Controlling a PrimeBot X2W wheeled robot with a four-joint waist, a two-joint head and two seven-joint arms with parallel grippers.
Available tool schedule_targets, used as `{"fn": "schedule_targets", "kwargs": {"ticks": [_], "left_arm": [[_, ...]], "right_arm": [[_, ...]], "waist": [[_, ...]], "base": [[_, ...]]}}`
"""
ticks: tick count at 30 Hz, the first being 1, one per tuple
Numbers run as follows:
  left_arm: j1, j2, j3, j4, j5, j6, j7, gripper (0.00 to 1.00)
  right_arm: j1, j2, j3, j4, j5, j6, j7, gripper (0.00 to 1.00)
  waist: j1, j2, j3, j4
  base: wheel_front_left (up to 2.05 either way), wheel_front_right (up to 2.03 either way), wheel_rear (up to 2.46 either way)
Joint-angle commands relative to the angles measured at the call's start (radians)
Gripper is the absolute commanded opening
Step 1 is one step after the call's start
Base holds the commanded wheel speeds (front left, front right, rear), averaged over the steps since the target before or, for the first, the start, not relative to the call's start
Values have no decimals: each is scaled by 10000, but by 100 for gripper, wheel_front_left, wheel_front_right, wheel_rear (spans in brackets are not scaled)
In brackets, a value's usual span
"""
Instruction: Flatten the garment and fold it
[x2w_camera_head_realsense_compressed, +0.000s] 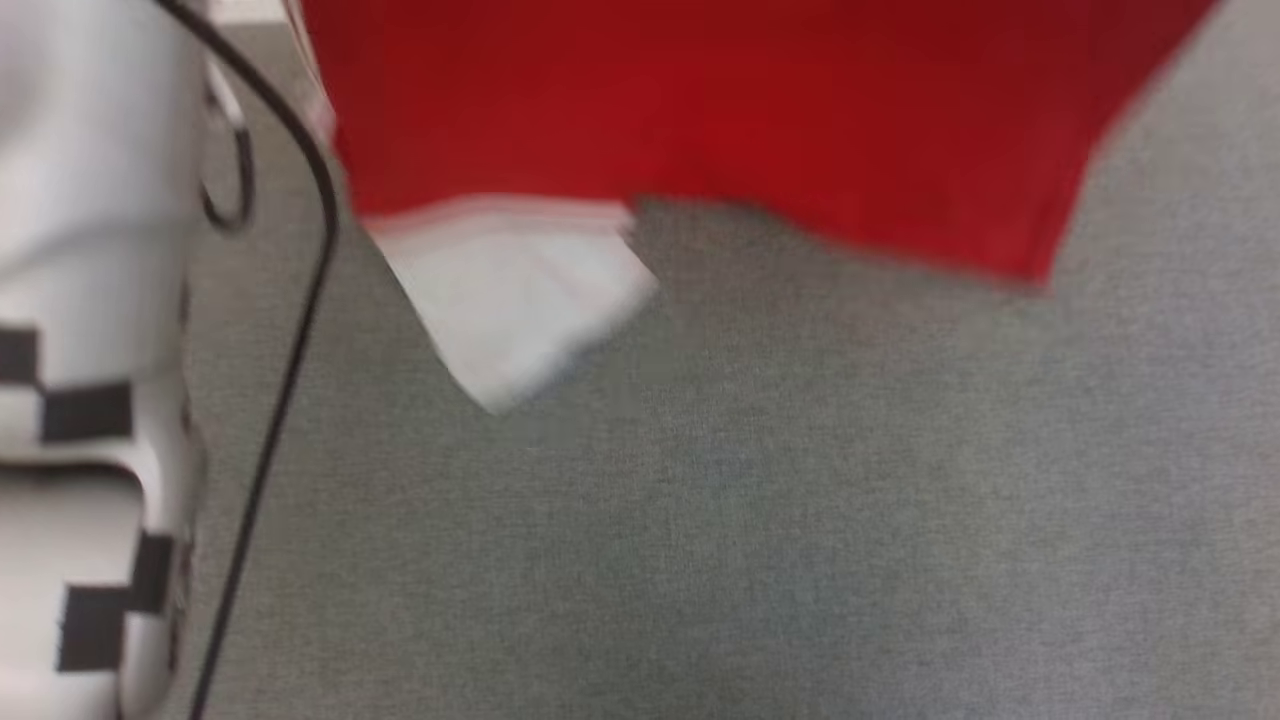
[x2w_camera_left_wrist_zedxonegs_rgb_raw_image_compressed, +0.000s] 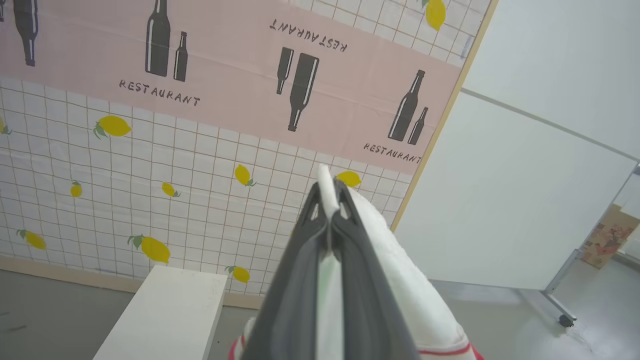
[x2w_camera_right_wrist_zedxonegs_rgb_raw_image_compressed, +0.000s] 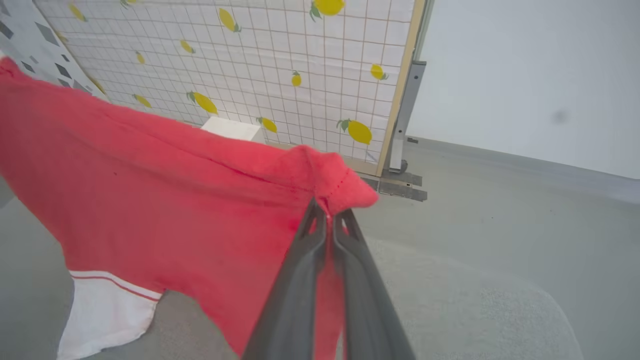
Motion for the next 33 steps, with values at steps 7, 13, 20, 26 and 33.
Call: {"fn": "schedule_targets", "kwargs": {"ticks": [7, 13, 20, 26, 33], "left_arm": [[-2416, -191, -97, 602, 766, 436, -898, 0], [-3027, -252, 50, 637, 860, 536, -1548, 0], [-1966, -435, 60, 939, 511, 229, -2068, 0], [-91, -545, -8, 1044, 132, -306, -2775, 0], [3925, -334, 72, 162, -609, -905, -3337, 0]], "right_arm": [[-2306, 89, 394, 1374, -370, -13, -1398, 0], [-2984, 47, 527, 2212, -275, -13, -2304, 0], [-2168, -322, 1266, 2395, 496, -13, -2786, 0], [-291, -750, 2019, 1954, 1332, -13, -3687, 0], [2943, -967, 2431, 1438, 2242, -13, -5249, 0]], "waist": [[-2, -1, 1348, -215], [-2, -1, 1605, -123], [-2, -1, 1553, 251], [-2, -1, 733, 581], [-2, -1, -1098, 951]], "base": [[0, 0, 0], [0, 0, 0], [0, 0, 0], [0, 0, 0], [0, 0, 0]]}}
